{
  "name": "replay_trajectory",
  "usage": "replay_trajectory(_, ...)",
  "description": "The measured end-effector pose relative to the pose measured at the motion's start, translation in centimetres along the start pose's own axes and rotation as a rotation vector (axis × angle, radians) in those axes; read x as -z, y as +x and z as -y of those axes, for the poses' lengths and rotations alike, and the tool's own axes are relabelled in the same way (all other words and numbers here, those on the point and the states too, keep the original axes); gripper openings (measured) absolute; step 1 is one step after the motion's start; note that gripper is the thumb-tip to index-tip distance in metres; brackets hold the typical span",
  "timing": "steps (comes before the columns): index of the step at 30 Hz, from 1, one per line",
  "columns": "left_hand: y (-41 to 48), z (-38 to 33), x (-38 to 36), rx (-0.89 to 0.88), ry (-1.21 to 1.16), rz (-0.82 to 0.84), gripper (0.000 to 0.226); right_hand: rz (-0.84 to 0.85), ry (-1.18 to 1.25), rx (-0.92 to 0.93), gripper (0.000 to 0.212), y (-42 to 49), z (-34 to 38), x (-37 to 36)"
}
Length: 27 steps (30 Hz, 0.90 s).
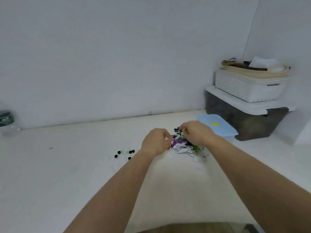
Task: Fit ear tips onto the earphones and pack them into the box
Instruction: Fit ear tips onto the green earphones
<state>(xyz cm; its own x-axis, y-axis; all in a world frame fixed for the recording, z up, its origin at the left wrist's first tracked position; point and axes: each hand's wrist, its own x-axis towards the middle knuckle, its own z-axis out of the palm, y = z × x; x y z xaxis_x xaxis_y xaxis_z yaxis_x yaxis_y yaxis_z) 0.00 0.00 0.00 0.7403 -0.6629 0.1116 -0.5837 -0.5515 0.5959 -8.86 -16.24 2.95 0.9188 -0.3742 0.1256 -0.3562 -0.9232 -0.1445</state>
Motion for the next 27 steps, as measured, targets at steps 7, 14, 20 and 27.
replay_trajectory(7, 3.0, -0.2, -4.9, 0.102, -0.379, 0.018, 0.028, 0.035, 0.062, -0.007, 0.040, 2.7, -1.1, -1.9)
replay_trajectory(14, 4.5, 0.2, -7.1, 0.154, -0.412, 0.019, 0.027, -0.085, 0.386, -0.055, 0.016, 3.5, -2.6, -0.5)
replay_trajectory(20, 4.9, 0.6, -7.6, 0.163, -0.466, 0.009, 0.032, -0.226, 0.616, -0.109, 0.008, 3.9, -2.5, -0.3)
replay_trajectory(27, 4.4, 0.1, -6.3, 0.188, -0.494, 0.025, 0.047, -0.200, 1.192, -0.198, 0.011, 3.7, 0.1, 1.1)
